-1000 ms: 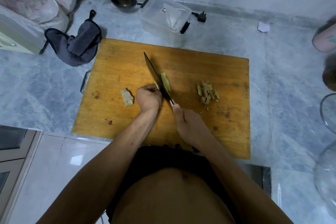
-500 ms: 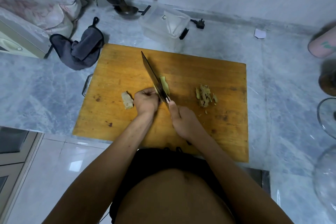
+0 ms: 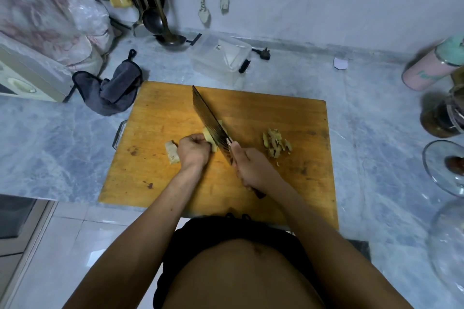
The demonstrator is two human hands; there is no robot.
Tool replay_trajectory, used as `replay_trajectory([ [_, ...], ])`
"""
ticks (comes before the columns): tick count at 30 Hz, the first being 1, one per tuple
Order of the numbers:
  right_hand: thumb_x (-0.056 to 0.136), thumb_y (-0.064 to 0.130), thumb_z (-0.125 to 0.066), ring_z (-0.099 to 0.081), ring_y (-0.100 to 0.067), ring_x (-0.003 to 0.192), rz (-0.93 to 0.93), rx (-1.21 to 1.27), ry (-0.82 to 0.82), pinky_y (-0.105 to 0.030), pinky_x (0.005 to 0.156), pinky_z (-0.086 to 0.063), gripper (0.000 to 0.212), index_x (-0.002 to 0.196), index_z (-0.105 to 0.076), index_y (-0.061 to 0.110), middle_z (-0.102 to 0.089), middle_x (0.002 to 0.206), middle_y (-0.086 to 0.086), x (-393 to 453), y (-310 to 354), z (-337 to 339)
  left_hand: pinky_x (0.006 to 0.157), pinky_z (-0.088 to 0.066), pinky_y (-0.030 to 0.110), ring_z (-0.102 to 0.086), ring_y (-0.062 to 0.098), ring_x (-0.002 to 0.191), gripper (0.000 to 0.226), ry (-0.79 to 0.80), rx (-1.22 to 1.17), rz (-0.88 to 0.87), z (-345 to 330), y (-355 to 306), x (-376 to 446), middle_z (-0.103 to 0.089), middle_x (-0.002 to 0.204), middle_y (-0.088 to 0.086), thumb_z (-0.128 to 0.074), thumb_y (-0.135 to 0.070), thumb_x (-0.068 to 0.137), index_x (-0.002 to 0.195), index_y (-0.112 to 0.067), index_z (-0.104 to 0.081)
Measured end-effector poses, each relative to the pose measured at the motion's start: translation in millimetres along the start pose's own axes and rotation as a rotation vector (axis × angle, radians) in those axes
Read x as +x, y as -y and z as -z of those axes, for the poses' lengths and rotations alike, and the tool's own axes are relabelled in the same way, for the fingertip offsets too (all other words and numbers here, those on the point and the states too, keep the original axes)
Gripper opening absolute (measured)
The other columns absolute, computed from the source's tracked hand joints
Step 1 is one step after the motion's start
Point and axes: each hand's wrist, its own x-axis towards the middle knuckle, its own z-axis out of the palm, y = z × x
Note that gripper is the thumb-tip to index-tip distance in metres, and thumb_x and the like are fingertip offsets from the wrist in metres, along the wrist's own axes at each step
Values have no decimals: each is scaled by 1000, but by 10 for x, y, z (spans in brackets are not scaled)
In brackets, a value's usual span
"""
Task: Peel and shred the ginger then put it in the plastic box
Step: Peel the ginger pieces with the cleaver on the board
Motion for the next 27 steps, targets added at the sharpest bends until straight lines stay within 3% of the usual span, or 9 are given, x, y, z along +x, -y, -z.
replay_trajectory([
  [3, 103, 58, -25, -48, -17, 49, 30, 55, -17, -29, 51, -44, 59, 75, -53, 14, -51, 61, -5, -66, -41, 97, 89, -55, 36, -69, 25, 90, 17, 25, 126, -134, 62, 4, -34, -72, 89, 4, -60, -4, 86, 91, -12, -75],
  [6, 101, 61, -25, -49, -14, 48, 75, 57, -41, -28, 52, -44, 60, 73, -53, 16, -53, 60, -4, -147, -37, 206, 80, -58, 41, -70, 29, 79, 8, 62, 224, -260, 136, 100, 7, -74, 86, 11, -66, -6, 83, 87, -12, -70],
  [8, 99, 63, -23, -49, -12, 48, 125, -12, -73, -25, 52, -43, 63, 71, -53, 16, -53, 60, -3, -196, -16, 274, 86, -56, 39, -69, 24, 75, 6, 41, 261, -334, 205, 110, -5, -72, 78, 2, -67, -10, 83, 84, -14, -72],
  [10, 94, 67, -22, -48, -11, 49, 181, -138, -110, -24, 52, -40, 65, 70, -53, 15, -51, 59, -1, -213, -17, 340, 90, -50, 28, -67, 15, 79, 12, -3, 228, -407, 289, 63, -39, -67, 74, -12, -64, -10, 85, 82, -18, -73],
  [12, 95, 66, -26, -46, -9, 50, 212, -278, -132, -20, 51, -37, 61, 69, -52, 17, -50, 58, 4, -208, -60, 394, 79, -47, 18, -64, 10, 81, 21, -32, 145, -456, 370, -11, -83, -65, 76, -15, -56, -6, 89, 84, -20, -71],
  [18, 99, 61, -40, -47, -8, 62, 264, -753, -179, -26, 52, -35, 45, 83, -47, 20, -48, 71, 9, -223, -222, 480, 82, -42, 8, -57, 8, 91, 14, -238, 50, -758, 547, -140, -53, -63, 101, 0, -59, -10, 92, 100, -13, -71],
  [21, 96, 66, -44, -52, -12, 65, 299, -860, -183, -30, 59, -43, 47, 85, -51, 20, -55, 76, 5, -243, -253, 478, 91, -45, 22, -58, 14, 103, 19, -48, 266, -852, 573, -172, 32, -62, 109, 0, -64, -15, 93, 111, -11, -71],
  [24, 94, 67, -44, -55, -14, 69, 352, -972, -190, -30, 59, -40, 48, 92, -55, 20, -63, 84, 3, -269, -284, 446, 97, -37, 20, -56, 20, 114, 32, 217, 507, -896, 501, -198, 116, -65, 121, 7, -68, -19, 92, 123, -12, -68],
  [27, 94, 69, -43, -62, -17, 73, 407, -1019, -202, -31, 59, -38, 50, 97, -57, 21, -66, 85, 2, -310, -344, 412, 90, -36, 19, -57, 18, 109, 26, 372, 574, -851, 424, -291, 190, -67, 117, 6, -71, -20, 90, 115, -12, -72],
])
